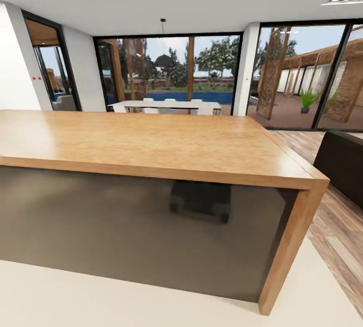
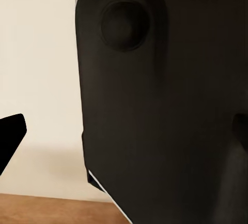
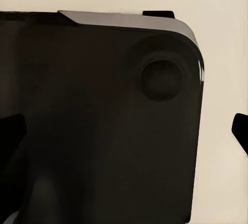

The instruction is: Set up a coffee station on the kitchen countertop: keep the coffee maker on the countertop, move the bottle of coffee from the kitchen shelf to the counter next to the coffee maker, place a paper coffee filter on top of the coffee maker, put the saucer next to the coffee maker with the coffee cup on the saucer, and place the electric kettle next to the coffee maker.

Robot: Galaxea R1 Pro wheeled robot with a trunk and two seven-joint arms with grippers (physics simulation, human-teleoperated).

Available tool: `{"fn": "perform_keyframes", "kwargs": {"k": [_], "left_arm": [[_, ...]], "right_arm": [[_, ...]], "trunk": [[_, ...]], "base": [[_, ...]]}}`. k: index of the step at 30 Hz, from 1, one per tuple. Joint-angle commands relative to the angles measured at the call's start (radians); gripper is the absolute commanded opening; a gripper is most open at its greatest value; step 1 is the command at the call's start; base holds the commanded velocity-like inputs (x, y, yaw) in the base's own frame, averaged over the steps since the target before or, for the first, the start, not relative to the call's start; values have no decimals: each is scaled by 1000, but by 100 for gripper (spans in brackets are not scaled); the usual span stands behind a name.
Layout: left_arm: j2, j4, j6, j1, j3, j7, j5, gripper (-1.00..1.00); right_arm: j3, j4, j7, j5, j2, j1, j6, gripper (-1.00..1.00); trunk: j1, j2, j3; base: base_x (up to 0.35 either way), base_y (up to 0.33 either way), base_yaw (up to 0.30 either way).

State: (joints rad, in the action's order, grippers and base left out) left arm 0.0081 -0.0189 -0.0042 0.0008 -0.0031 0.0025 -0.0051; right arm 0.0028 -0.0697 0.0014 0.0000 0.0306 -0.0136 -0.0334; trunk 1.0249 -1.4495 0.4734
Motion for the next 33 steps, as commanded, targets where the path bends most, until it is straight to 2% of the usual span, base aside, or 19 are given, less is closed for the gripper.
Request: {"fn": "perform_keyframes", "kwargs": {"k": [1,9,26,33], "left_arm": [[-1,-1,0,0,-1,0,-1,100],[-2,-1,1,-1,0,-8,7,100],[1,-1,3,-5,4,3,13,100],[3,-1,3,-6,5,4,14,100]], "right_arm": [[0,1,0,0,0,0,-3,100],[0,1,0,0,0,0,-3,100],[-1,-3,-3,0,0,0,-5,100],[-3,-68,-4,0,-1,-1,-4,100]], "trunk": [[0,0,2],[0,0,8],[-65,119,-32],[-92,168,-49]], "base": [[46,-4,230],[10,-1,235],[0,0,236],[0,0,236]]}}
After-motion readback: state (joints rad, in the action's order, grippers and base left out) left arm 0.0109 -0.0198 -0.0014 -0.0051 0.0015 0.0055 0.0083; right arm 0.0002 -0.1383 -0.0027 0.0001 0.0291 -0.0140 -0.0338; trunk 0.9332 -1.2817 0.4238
